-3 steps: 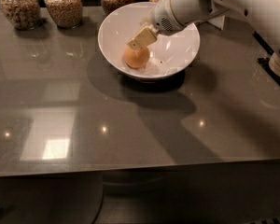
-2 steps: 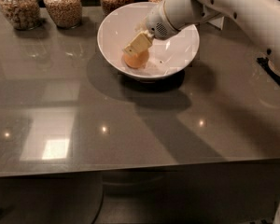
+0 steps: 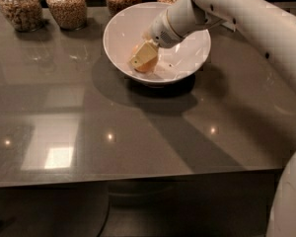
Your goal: Pick orange from white bowl
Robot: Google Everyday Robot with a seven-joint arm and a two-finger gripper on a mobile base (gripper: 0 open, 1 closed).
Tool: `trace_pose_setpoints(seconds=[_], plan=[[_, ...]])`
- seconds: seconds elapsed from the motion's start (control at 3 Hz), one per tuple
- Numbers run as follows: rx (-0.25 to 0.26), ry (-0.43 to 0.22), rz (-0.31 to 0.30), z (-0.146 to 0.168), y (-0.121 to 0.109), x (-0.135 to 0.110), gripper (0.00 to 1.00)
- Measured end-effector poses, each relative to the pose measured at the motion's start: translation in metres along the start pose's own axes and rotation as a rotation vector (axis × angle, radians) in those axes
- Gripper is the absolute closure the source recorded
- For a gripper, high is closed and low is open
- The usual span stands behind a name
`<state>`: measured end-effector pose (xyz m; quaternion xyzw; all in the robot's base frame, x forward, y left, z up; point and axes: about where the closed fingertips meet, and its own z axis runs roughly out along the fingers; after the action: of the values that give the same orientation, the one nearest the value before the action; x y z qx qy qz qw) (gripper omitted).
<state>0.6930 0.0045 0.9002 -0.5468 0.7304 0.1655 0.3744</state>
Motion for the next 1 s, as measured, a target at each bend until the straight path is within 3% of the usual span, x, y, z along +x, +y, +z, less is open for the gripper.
trace_pose_setpoints(seconds=[1.0], plan=[[0.020,0.095,-0.057,0.027,-0.017,0.027,0.32]])
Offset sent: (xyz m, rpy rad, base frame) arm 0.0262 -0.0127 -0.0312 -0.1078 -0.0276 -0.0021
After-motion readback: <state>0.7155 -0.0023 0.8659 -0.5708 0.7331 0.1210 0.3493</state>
